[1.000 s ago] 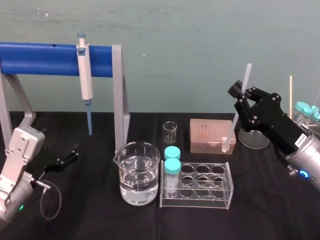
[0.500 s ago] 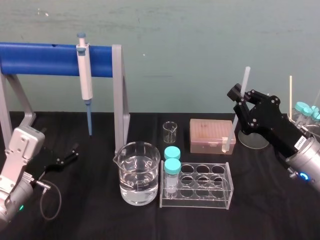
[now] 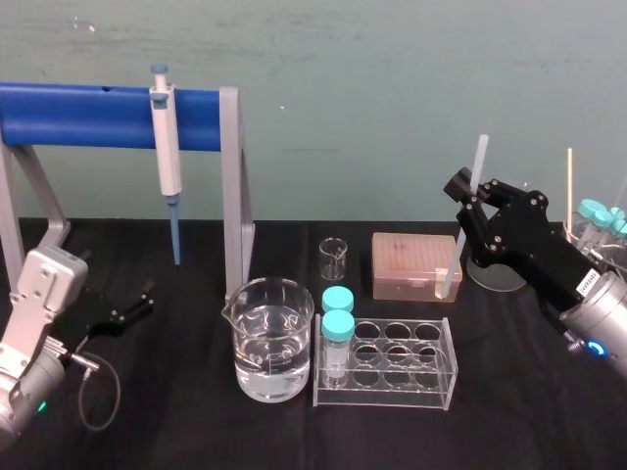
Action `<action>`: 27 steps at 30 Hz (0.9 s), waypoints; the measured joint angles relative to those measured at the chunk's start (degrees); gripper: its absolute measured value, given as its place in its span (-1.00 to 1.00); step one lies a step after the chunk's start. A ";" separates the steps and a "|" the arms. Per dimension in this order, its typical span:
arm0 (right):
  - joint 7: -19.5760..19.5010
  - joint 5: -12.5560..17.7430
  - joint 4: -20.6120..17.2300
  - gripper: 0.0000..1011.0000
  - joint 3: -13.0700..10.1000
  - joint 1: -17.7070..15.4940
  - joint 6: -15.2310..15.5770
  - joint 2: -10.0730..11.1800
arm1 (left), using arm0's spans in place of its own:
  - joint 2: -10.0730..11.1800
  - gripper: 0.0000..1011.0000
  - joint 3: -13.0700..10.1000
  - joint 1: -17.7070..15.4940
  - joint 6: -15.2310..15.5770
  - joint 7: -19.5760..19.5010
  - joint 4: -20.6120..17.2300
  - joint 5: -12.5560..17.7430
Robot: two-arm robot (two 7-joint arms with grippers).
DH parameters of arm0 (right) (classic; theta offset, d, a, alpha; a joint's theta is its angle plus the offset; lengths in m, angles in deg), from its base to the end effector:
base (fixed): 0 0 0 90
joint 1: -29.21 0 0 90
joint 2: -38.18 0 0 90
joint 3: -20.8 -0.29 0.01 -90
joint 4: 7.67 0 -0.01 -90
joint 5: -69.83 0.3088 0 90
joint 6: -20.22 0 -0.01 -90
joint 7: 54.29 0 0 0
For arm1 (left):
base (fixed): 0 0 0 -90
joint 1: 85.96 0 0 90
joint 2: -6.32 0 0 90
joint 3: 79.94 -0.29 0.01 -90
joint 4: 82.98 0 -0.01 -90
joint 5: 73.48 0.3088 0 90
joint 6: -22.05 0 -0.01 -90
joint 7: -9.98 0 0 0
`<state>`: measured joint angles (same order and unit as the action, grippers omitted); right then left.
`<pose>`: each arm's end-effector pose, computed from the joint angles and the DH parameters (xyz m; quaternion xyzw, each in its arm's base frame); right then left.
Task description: Pick up the stirring rod with one hand, then place it down.
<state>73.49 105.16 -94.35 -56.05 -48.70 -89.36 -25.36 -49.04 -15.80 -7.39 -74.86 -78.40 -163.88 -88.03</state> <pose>0.3780 -0.0757 -0.2411 0.1543 -0.1359 -0.3589 0.9105 0.3581 0.0827 -0.3023 0.1414 -0.1324 0.5799 0.7913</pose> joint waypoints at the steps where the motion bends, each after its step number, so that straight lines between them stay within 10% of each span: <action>1: -0.04 -0.03 -0.06 -0.86 0.00 -0.04 0.03 0.03 | 0.00 0.98 0.00 0.00 0.00 0.00 0.00 0.00; 27: -0.74 -0.98 -1.16 -0.86 0.05 -0.66 0.92 0.83 | 0.00 0.98 0.00 0.00 0.00 0.00 0.00 0.00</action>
<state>72.75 104.18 -95.51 -55.99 -49.36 -88.44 -24.54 -49.04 -15.80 -7.40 -74.86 -78.40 -163.88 -88.03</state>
